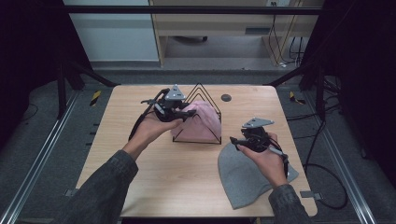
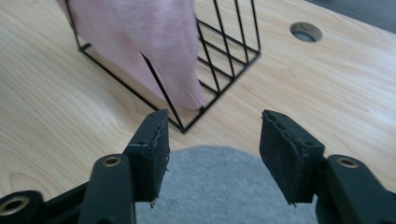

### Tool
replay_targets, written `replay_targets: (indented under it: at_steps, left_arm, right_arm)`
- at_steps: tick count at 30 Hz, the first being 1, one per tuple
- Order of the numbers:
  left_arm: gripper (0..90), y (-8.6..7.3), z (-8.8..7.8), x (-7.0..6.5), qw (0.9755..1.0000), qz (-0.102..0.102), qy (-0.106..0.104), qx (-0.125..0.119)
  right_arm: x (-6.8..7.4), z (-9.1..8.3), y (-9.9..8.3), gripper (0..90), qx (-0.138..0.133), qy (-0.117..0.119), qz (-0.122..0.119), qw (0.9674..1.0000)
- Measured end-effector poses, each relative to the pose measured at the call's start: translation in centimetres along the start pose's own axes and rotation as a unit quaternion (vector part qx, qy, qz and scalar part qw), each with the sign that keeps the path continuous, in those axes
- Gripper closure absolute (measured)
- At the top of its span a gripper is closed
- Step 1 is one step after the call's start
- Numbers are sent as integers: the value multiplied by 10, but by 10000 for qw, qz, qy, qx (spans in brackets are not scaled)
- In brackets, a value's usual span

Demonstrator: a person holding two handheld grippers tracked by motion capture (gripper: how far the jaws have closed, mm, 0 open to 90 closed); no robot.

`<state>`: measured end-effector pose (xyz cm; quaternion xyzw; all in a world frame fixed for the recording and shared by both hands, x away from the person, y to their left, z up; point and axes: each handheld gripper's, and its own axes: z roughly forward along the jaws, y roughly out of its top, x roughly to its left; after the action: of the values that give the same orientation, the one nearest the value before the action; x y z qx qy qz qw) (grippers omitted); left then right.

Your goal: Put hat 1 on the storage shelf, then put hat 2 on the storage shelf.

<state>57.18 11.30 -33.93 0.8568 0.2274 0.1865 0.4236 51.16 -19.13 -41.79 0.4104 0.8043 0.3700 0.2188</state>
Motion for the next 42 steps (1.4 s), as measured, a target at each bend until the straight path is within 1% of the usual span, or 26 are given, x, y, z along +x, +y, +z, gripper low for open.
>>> replay_targets:
  at_steps: [1,2,7,9,10,12,13,15,16,17,18,19,20,23,24,25,26,27,29,31,32,33,34,36,40,42]
  left_arm:
    - [594,-2,0,0,10000,-18,-17,7]
    - [539,-5,1,-1,9999,-145,-29,-7]
    - [449,-11,-4,-2,9996,-253,-15,-123]
    - [408,-13,-10,-1,9996,-255,62,-119]
    - [358,-15,-17,2,9994,-303,44,-173]
    - [310,-17,-21,3,9991,-362,6,-198]
    - [287,-20,-29,5,9990,-391,-3,-236]
    - [233,-23,-33,5,9988,-427,23,-255]
    - [209,-30,-40,6,9981,-585,36,-212]
    - [185,-35,-43,5,9977,-651,32,-164]
    - [155,-41,-46,4,9975,-698,3,-148]
    - [130,-41,-46,4,9975,-698,3,-148]
    - [111,-48,-49,3,9973,-718,-30,-123]
    - [79,-73,-56,1,9969,-781,91,-4]
    - [73,-91,-58,1,9956,-929,93,67]
    - [72,-101,-59,-1,9951,-971,125,126]
    - [72,-109,-59,-2,9951,-961,171,182]
    - [72,-109,-59,-2,9951,-961,171,182]
    - [72,-126,-58,-7,9948,-936,220,340]
    - [72,-141,-58,-9,9940,-985,207,420]
    - [77,-155,-57,-11,9929,-1067,238,477]
    - [79,-155,-57,-11,9929,-1067,238,477]
    - [79,-161,-57,-11,9923,-1088,278,526]
    - [82,-170,-59,-12,9912,-1096,266,690]
    - [83,-180,-70,-17,9904,-1072,385,783]
    - [83,-185,-77,-19,9901,-1052,438,813]
  right_arm:
    - [-1,-1,-2,409,3,-32,18,10000]
    - [-2,-1,-5,388,42,-64,74,9999]
    - [-5,-1,-11,342,111,-136,93,9998]
    - [-8,-2,-14,314,130,-162,135,9997]
    - [-12,-2,-18,287,197,-193,178,9995]
    - [-16,-3,-21,270,216,-224,272,9991]
    - [-19,-3,-23,256,232,-251,309,9989]
    - [-25,-4,-25,228,247,-290,389,9985]
    - [-28,-5,-26,207,256,-306,462,9981]
    - [-31,-6,-27,192,255,-309,520,9978]
    - [-34,-7,-29,188,237,-306,560,9977]
    - [-34,-7,-29,188,237,-306,560,9977]
    - [-40,-10,-30,187,237,-315,624,9973]
    - [-49,-12,-32,211,310,-350,698,9965]
    - [-53,-12,-33,237,330,-344,722,9963]
    - [-57,-11,-34,251,342,-346,719,9962]
    - [-60,-10,-35,261,382,-362,732,9959]
    - [-60,-10,-35,261,382,-362,732,9959]
    - [-69,-5,-38,309,490,-372,790,9950]
    - [-72,-4,-39,326,525,-374,809,9946]
    - [-78,-1,-41,372,552,-356,840,9943]
    - [-78,-1,-41,372,552,-356,840,9943]
    - [-81,0,-41,387,579,-351,883,9938]
    - [-87,2,-43,437,551,-337,942,9935]
    - [-96,4,-47,517,569,-322,1061,9922]
    - [-99,5,-50,543,653,-315,1103,9913]
